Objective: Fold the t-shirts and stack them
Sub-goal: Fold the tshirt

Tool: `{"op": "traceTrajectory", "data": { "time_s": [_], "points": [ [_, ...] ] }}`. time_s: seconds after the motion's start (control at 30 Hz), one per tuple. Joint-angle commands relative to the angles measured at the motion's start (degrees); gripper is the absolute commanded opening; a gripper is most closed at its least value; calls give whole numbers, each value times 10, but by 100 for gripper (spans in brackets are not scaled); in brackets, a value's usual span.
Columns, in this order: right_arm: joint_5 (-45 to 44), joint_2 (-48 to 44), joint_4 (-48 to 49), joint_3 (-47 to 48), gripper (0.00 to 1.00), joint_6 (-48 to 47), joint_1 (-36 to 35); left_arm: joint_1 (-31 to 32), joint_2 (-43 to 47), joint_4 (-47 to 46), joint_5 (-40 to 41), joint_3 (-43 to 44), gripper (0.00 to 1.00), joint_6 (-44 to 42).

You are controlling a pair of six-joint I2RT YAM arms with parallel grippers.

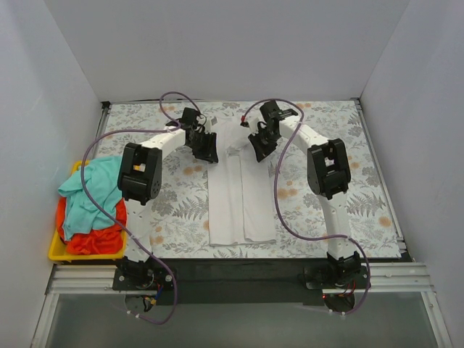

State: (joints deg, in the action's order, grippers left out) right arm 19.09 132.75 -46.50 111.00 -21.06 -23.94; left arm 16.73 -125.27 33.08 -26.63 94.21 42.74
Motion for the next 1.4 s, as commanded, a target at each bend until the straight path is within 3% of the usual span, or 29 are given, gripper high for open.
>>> {"op": "traceTrajectory", "data": {
  "time_s": [0.0,0.33,0.63,0.83,0.93,0.97,1.1,1.13,1.17,1.2,1.27,1.37],
  "points": [
    [-27,34,7,46,10,6,10,-4,-36,11,29,37,30,-15],
    [-63,118,17,168,11,11,33,-24,-149,19,25,208,29,15],
    [-96,149,68,208,13,14,50,-24,-170,5,11,213,29,32],
    [-64,121,79,212,16,36,50,-30,-172,-6,15,252,32,28],
    [-29,65,89,194,24,38,50,-34,-153,-3,8,292,36,12],
    [-21,46,97,184,33,37,50,-34,-143,-2,4,299,38,5],
    [-9,-74,161,107,48,40,51,-34,-63,-12,-10,300,52,-20],
    [-8,-130,199,84,56,39,52,-34,-10,-23,-19,265,57,-24],
    [-7,-157,215,50,73,35,52,-35,21,-37,-25,240,72,-27],
    [5,-208,228,34,82,29,52,-34,54,-71,-32,213,81,-33],
    [22,-255,263,7,98,9,52,-35,149,-107,-68,121,84,-43],
    [44,-335,288,-55,98,-7,51,-33,252,-173,-78,1,85,-37]
  ]
}}
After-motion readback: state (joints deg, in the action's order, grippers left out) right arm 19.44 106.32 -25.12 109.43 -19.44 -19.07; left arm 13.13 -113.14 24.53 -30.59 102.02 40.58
